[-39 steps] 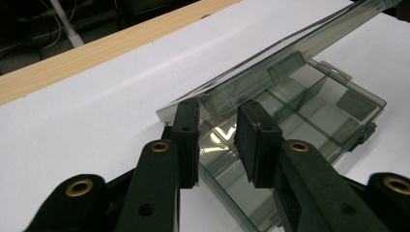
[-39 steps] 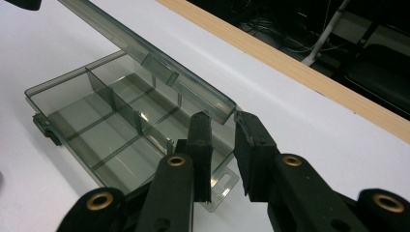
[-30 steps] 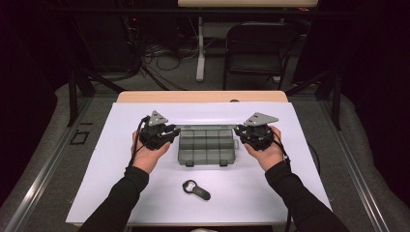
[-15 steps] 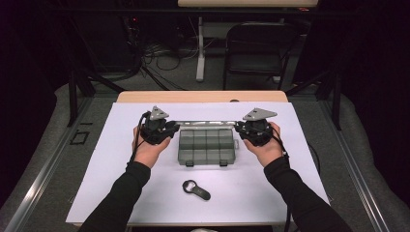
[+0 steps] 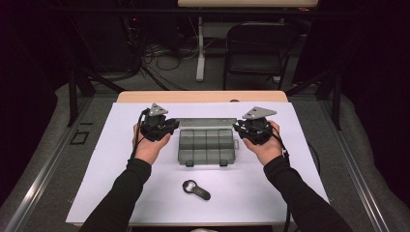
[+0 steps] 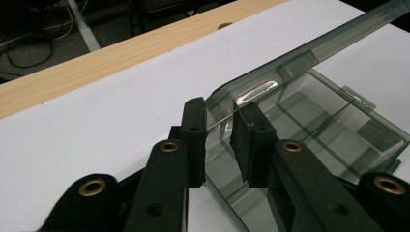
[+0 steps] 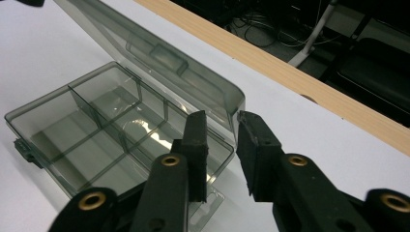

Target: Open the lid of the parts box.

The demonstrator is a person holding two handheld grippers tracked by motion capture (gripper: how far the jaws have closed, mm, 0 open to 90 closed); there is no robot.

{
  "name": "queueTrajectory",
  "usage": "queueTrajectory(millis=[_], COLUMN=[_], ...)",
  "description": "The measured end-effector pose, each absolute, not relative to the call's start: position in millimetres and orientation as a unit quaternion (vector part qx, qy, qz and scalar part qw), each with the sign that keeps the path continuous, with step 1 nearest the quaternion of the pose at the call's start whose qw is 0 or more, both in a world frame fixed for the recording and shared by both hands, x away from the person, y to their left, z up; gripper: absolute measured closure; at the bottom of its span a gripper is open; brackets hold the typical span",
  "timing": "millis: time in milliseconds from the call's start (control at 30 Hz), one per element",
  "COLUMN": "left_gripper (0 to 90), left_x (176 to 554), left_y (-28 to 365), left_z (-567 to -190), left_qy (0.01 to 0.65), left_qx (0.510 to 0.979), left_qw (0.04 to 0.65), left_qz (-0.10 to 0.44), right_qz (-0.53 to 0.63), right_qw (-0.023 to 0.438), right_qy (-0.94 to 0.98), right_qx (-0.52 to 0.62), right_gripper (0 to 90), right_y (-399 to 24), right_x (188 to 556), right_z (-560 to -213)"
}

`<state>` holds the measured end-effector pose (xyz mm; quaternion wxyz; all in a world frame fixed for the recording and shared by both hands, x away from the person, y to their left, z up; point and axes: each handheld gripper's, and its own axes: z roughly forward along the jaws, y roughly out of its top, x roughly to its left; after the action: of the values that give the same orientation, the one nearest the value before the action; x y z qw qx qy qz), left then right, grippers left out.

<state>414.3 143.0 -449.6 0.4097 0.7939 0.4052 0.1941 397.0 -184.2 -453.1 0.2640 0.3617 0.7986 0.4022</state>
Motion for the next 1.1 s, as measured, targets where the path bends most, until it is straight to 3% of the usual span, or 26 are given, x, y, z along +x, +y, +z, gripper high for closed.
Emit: queueTrajectory(millis=[467,1100], left_gripper=[75.8,78.9], left_x=[426.2,434.7], left_y=[143.1,137.3], left_z=[-447.5,-440.6], left_qy=[0.414,0.423], left_qx=[0.791,0.785], left_qw=[0.408,0.402], left_qz=[0.192,0.209], right_qz=[0.408,0.426], right_qw=[0.267,0.26], right_qy=[0.79,0.777], right_qx=[0.373,0.383], right_gripper=[65.2,63.8], right_y=[-186.2,-189.7], right_x=[416.8,432.9], right_z=[-470.3,-489.8])
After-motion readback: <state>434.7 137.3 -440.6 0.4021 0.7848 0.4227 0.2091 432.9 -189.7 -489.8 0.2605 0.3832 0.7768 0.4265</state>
